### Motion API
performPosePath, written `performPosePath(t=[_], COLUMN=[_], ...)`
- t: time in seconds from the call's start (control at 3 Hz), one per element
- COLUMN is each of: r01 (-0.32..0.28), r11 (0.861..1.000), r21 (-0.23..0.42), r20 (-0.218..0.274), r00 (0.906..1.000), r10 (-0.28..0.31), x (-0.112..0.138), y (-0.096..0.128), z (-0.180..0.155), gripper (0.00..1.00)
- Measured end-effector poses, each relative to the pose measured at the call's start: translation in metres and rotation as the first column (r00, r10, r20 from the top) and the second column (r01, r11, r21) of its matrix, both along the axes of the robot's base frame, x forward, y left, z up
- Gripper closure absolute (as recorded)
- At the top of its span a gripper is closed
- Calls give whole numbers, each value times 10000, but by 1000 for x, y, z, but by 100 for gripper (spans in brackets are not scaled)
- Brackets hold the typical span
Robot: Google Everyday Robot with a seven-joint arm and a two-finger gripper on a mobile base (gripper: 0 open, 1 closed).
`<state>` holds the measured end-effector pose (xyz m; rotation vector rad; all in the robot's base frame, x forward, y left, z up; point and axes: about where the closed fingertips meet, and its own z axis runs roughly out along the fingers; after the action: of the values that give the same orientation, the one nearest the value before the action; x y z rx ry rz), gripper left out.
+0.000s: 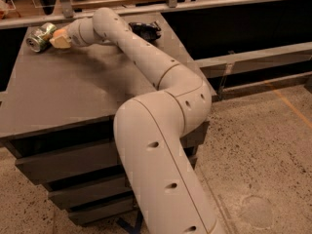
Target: Move orange near green can
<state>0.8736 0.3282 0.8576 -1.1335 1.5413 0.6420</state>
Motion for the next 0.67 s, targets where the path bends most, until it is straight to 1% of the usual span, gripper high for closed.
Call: performPosePath(t=[0.33,0.67], r01=[-157,-152], r11=[9998,9998], r21=[-80,-135], r20=[-121,-154], r00=[9998,9998], r10=[156,150], x=[-2,-1], y=[8,11], z=[-8,-14], gripper=[100,83])
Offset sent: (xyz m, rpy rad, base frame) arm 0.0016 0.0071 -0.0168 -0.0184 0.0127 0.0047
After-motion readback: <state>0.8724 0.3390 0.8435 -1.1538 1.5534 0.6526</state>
